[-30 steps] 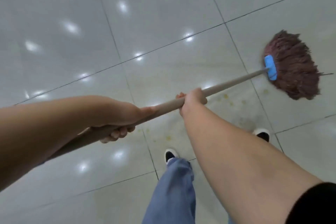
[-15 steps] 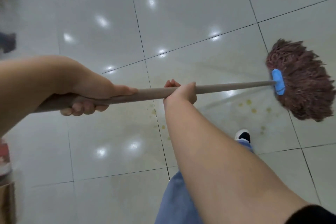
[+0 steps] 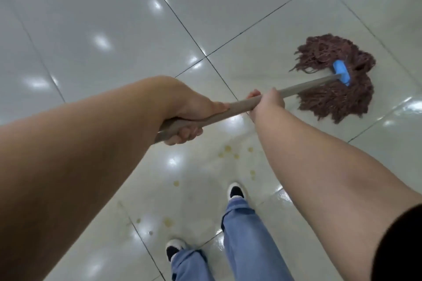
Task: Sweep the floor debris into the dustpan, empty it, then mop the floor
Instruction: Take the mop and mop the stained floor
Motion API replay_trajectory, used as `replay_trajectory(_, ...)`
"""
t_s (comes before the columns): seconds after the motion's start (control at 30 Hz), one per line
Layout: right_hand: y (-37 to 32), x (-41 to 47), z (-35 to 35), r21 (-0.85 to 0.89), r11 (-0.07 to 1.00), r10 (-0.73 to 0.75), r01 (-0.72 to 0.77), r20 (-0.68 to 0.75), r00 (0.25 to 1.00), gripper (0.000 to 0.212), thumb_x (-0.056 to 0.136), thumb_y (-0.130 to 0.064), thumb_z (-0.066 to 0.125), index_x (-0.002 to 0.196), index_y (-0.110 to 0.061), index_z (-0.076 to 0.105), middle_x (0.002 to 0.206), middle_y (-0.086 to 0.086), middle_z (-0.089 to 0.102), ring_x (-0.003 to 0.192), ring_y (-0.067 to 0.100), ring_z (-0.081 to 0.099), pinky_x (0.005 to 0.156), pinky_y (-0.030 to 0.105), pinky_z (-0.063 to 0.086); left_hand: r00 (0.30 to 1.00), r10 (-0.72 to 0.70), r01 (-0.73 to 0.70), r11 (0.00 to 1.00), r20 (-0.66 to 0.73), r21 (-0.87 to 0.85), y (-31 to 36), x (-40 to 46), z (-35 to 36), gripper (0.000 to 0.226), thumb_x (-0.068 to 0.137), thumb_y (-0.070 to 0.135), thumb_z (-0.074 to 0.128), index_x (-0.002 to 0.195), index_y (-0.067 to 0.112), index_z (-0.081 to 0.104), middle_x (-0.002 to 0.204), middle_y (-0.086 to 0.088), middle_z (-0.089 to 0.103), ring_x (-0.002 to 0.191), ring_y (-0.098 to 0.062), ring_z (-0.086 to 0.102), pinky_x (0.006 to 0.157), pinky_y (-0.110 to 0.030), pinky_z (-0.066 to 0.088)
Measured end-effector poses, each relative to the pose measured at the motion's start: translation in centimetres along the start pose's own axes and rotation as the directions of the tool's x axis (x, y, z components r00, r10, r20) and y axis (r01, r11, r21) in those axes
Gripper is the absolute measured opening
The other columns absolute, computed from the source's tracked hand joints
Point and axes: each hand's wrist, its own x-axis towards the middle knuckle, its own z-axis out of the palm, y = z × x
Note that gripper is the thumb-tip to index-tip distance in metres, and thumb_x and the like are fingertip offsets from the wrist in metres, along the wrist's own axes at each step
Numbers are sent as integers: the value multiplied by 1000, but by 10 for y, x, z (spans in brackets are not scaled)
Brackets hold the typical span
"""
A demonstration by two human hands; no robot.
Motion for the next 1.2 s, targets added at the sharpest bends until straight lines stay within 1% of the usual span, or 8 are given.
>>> replay_trajectory(0.17, -74, 70, -30, -85, 994, -69, 63, -69, 995, 32, 99, -26, 45, 72, -11, 36, 61, 3, 46, 39, 11, 44, 31, 11, 38, 974, 226, -225, 973, 17, -54, 85, 24, 40, 64, 79, 76, 40, 67, 13, 37, 27, 1, 35, 18, -12, 29, 34, -11, 34)
replay_trajectory(0.4, -23, 57, -72, -306, 951, -80, 40, -118, 990, 28, 98, -19, 42, 72, -12, 36, 65, 3, 42, 45, 12, 40, 29, 10, 36, 968, 212, -189, 968, 137, -165, 20, 58, 83, 62, 81, 75, 35, 72, 14, 37, 29, 3, 34, 20, -11, 29, 35, -11, 34)
replay_trajectory(0.57, 88, 15, -96, -413, 909, 6, -58, -127, 992, 18, 98, -22, 38, 82, -13, 39, 62, 3, 42, 25, 11, 38, 33, 11, 38, 980, 151, -125, 974, 128, -189, -113, 76, 104, 68, 75, 82, 33, 66, 15, 38, 31, 5, 33, 22, -10, 28, 36, -8, 31)
replay_trajectory(0.73, 248, -58, -120, -500, 862, 38, -77, -89, 995, 30, 98, -26, 37, 74, -9, 38, 59, 3, 45, 42, 13, 43, 30, 13, 40, 986, 149, -131, 972, 78, -196, -293, 84, 113, 69, 73, 84, 32, 64, 16, 36, 33, 5, 33, 23, -10, 29, 37, -7, 29)
replay_trajectory(0.9, 441, -166, -155, -463, 881, 75, -98, -66, 995, 39, 96, -41, 45, 73, -11, 36, 53, 4, 42, 28, 13, 41, 32, 11, 37, 997, 69, -61, 980, 40, -191, -508, 91, 131, 71, 68, 87, 35, 61, 17, 38, 35, 4, 35, 26, -12, 31, 38, -11, 31)
replay_trajectory(0.97, 511, -213, -177, -483, 859, 128, -168, -115, 985, 43, 94, -48, 46, 72, -12, 35, 52, 4, 44, 36, 15, 42, 31, 11, 37, 996, -2, 21, 975, 85, -223, -594, 84, 147, 72, 64, 88, 36, 64, 16, 38, 36, 3, 35, 28, -13, 31, 39, -12, 29)
replay_trajectory(1.1, 616, -282, -209, -536, 780, 300, -322, -131, 945, 41, 96, -48, 41, 94, -7, 40, 56, 8, 49, 44, 18, 46, 37, 20, 44, 979, -123, 163, 949, 160, -268, -729, 67, 169, 73, 58, 90, 40, 63, 17, 37, 39, 4, 35, 31, -15, 30, 39, -15, 27)
replay_trajectory(1.2, 650, -297, -217, -566, 731, 370, -381, -139, 918, 43, 98, -48, 37, 104, -5, 39, 59, 10, 51, 48, 19, 49, 42, 27, 46, 963, -180, 225, 945, 199, -237, -765, 60, 169, 73, 62, 90, 37, 61, 17, 35, 39, 3, 35, 31, -16, 30, 41, -15, 27)
